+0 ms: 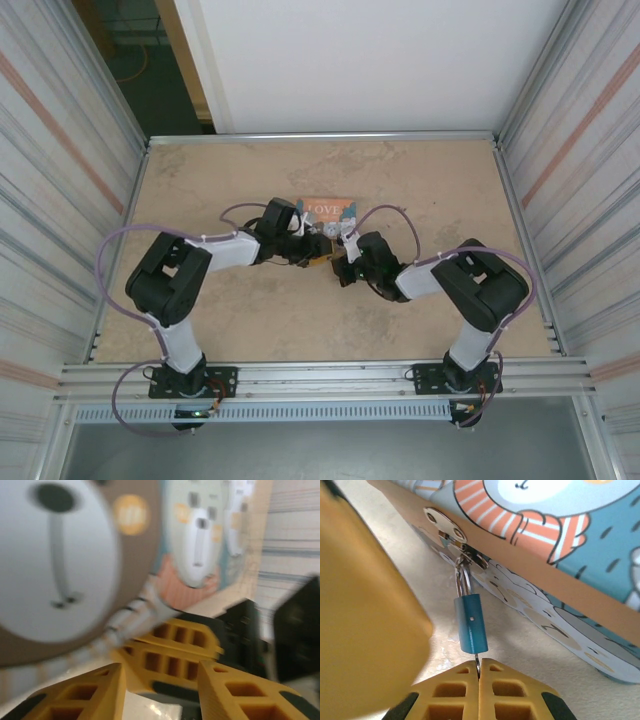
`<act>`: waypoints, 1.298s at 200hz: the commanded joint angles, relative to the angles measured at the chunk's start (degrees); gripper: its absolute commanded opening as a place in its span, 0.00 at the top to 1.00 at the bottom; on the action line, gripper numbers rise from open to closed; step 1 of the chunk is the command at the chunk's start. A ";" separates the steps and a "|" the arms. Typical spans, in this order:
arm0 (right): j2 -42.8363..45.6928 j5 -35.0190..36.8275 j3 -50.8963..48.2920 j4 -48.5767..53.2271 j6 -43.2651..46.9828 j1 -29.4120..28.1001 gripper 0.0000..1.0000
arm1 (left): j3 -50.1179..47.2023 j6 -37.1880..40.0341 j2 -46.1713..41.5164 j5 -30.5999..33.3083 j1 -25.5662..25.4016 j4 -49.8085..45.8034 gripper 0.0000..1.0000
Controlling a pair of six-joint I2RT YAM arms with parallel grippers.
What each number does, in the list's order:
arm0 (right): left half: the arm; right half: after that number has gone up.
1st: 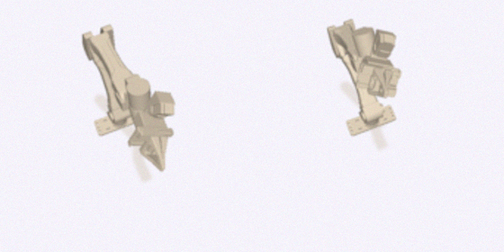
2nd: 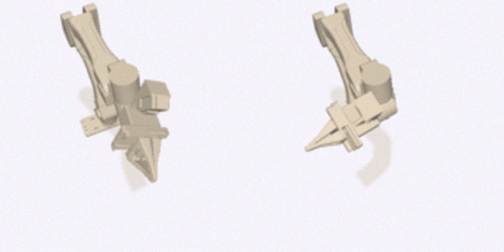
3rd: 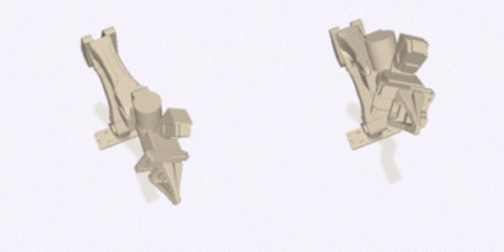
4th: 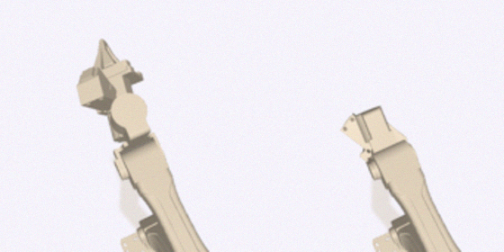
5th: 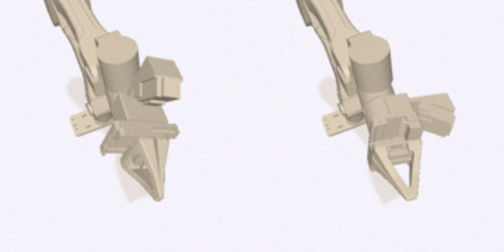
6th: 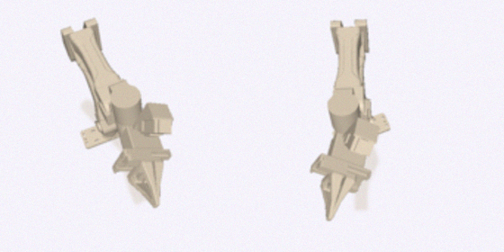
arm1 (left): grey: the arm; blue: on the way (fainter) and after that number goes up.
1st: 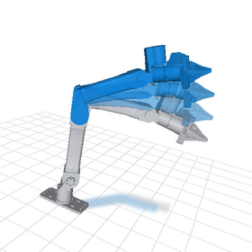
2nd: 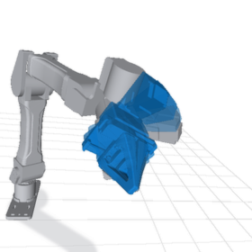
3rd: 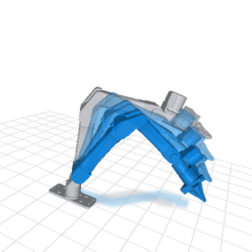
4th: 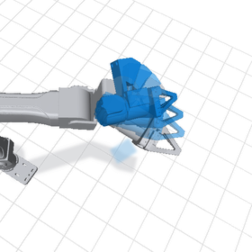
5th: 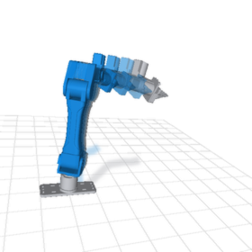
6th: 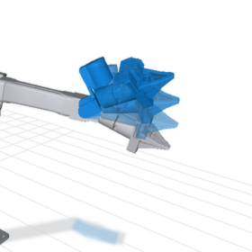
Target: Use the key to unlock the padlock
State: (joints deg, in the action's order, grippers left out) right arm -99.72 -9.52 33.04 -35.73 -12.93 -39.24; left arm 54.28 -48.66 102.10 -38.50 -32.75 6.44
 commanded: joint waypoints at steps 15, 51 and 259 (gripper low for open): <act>-1.09 -0.92 -0.31 -2.03 -2.09 0.23 1.00 | -1.39 1.46 -4.30 -2.61 0.56 -0.81 0.53; 0.20 -2.05 -0.08 -1.04 -3.22 0.50 1.00 | -5.07 3.14 -10.27 0.44 2.22 -1.36 0.49; 4.73 -17.62 10.47 18.87 -18.79 3.30 1.00 | -34.45 -16.42 -28.72 13.07 5.68 33.66 0.38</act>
State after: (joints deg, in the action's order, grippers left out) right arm -97.93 -24.38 41.69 -17.91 -28.14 -35.97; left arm 20.71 -61.89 72.49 -25.41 -27.35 35.00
